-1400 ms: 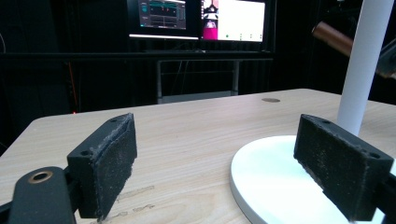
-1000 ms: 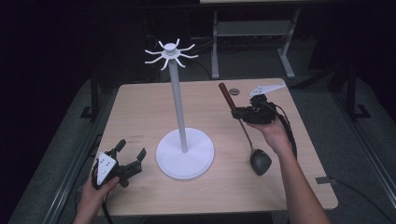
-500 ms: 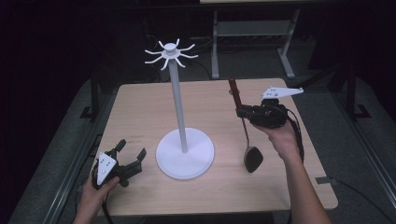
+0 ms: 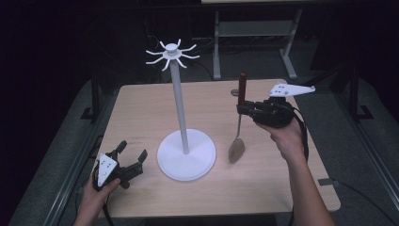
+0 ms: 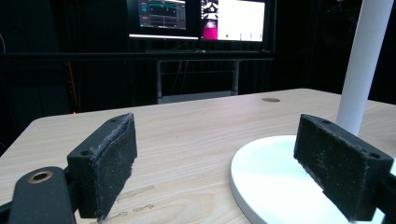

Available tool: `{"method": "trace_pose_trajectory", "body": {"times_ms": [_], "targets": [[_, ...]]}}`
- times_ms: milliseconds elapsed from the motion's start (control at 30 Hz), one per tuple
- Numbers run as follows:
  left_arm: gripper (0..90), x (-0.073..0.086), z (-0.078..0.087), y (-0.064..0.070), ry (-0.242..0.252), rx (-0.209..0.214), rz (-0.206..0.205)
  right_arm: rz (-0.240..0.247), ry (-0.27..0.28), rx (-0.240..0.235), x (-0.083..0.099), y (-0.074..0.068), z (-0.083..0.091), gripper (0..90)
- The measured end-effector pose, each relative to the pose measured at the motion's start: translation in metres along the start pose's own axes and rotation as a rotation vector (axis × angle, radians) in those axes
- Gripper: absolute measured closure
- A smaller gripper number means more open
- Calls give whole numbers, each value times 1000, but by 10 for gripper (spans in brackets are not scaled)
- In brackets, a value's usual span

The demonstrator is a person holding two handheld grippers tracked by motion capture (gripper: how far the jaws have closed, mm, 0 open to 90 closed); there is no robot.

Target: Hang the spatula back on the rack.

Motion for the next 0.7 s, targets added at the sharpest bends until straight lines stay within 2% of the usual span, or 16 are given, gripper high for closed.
{"method": "trace_pose_trajectory", "body": {"times_ms": [33, 133, 167, 200, 300, 533, 700], "targets": [[127, 0, 0, 0, 2, -1, 3, 0, 16, -19, -7, -5, -1, 732], [127, 0, 0, 0, 0, -1, 1, 8, 31, -39, -14, -9, -3, 731], [127, 0, 0, 0, 3, -2, 7, 20, 37, -65, -22, -14, -5, 731], [127, 0, 0, 0, 3, -2, 7, 20, 37, -65, -22, -14, -5, 731], [127, 0, 0, 0, 3, -2, 5, 39, 59, -118, -38, -24, -9, 731], [127, 0, 0, 0, -1, -3, 3, 78, 61, -183, -59, -40, -18, 731], [127, 0, 0, 0, 1, -2, 4, 94, 60, -214, -68, -48, -25, 731]]}}
Point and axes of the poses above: each handheld gripper's, and its own axes: z roughly backward along the jaws, x roughly out of its underside, y roughly to its right, the point moved 7 cm from there along -z, roughly forward along the jaws, and after that the axes turned 9 degrees about y, right-handed, at the moved point
